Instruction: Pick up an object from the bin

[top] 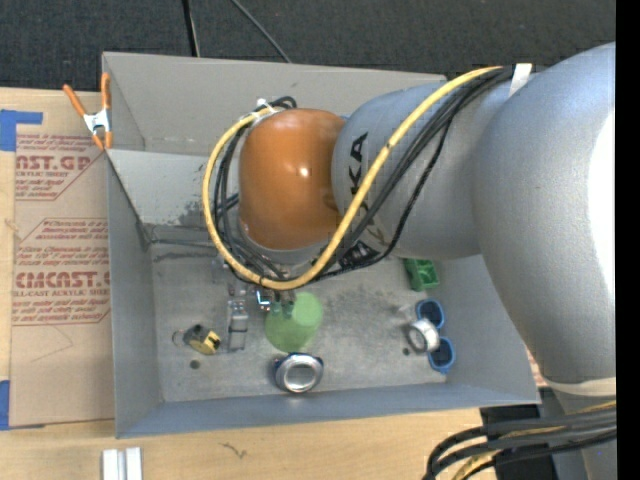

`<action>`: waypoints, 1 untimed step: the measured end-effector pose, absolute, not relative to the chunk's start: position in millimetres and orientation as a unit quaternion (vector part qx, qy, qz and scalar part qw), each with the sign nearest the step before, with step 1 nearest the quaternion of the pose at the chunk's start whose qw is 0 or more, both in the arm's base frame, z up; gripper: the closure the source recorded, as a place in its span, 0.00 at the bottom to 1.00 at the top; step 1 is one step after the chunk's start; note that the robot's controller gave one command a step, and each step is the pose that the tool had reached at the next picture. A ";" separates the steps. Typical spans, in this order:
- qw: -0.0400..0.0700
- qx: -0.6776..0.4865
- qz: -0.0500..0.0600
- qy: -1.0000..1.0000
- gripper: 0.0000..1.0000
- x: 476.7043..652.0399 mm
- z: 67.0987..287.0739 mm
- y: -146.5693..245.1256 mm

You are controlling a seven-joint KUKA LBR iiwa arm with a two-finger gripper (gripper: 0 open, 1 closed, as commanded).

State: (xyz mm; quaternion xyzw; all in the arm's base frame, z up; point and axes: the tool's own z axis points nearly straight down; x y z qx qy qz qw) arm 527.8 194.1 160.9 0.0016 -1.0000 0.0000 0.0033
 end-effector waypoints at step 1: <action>0.003 0.102 0.001 -0.995 0.00 509.2 73.2 202.3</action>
Offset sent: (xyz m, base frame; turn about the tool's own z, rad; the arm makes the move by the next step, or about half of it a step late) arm -0.0166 0.0083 -0.0839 -0.1999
